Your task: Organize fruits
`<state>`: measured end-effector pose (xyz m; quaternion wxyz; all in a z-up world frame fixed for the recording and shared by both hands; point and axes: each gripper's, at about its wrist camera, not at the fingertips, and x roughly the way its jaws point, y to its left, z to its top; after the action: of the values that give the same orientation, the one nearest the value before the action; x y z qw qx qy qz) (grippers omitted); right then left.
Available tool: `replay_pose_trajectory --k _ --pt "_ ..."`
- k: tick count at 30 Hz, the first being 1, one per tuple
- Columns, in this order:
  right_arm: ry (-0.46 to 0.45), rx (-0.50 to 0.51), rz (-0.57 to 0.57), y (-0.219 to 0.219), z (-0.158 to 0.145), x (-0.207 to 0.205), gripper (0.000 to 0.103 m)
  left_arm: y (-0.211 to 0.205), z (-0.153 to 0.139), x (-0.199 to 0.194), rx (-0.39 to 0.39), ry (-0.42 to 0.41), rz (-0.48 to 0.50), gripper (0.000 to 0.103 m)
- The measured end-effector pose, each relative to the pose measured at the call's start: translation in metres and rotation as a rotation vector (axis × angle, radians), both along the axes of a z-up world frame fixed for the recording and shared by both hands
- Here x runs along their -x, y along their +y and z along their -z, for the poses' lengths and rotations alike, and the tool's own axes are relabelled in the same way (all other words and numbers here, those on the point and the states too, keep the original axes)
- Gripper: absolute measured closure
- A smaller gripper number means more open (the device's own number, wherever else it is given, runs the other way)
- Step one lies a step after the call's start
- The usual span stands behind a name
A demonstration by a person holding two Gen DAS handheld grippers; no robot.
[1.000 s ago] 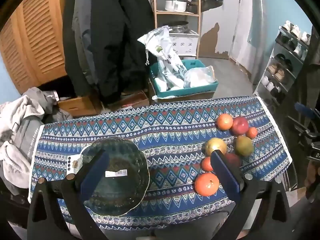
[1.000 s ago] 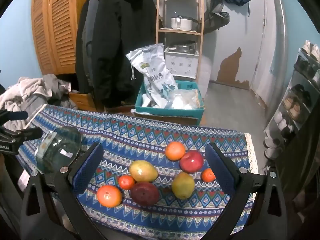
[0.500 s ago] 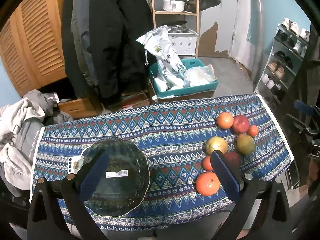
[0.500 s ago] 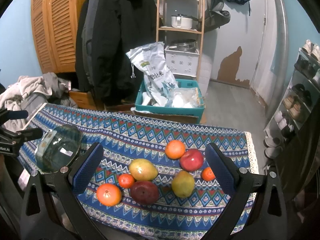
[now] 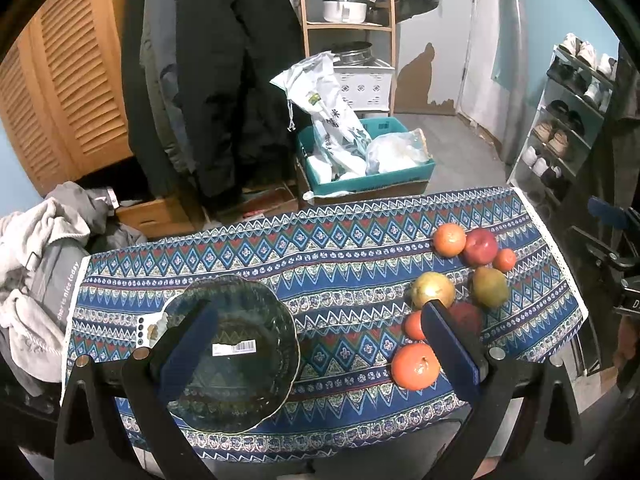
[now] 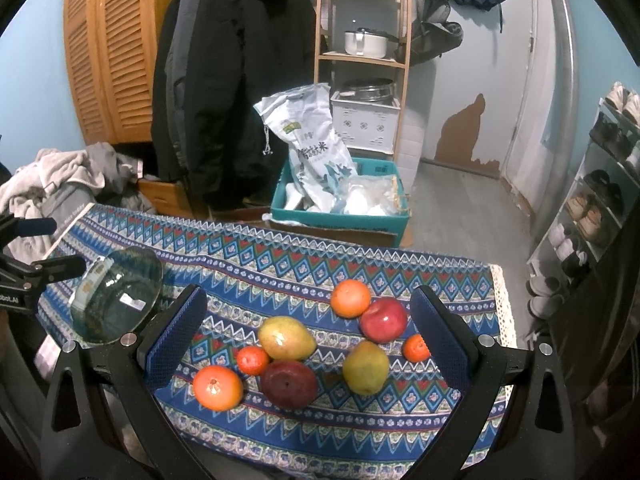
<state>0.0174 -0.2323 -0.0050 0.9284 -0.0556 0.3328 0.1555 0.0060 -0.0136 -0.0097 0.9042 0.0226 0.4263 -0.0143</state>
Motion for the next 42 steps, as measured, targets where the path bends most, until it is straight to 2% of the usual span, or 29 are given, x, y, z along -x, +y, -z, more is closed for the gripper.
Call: replay_pose_trajectory --k 42 --pt "0.009 -0.012 0.005 -0.0018 -0.0011 -0.0003 0.004 -0.0022 0.0015 0.0039 -0.002 0.006 0.007 0.001"
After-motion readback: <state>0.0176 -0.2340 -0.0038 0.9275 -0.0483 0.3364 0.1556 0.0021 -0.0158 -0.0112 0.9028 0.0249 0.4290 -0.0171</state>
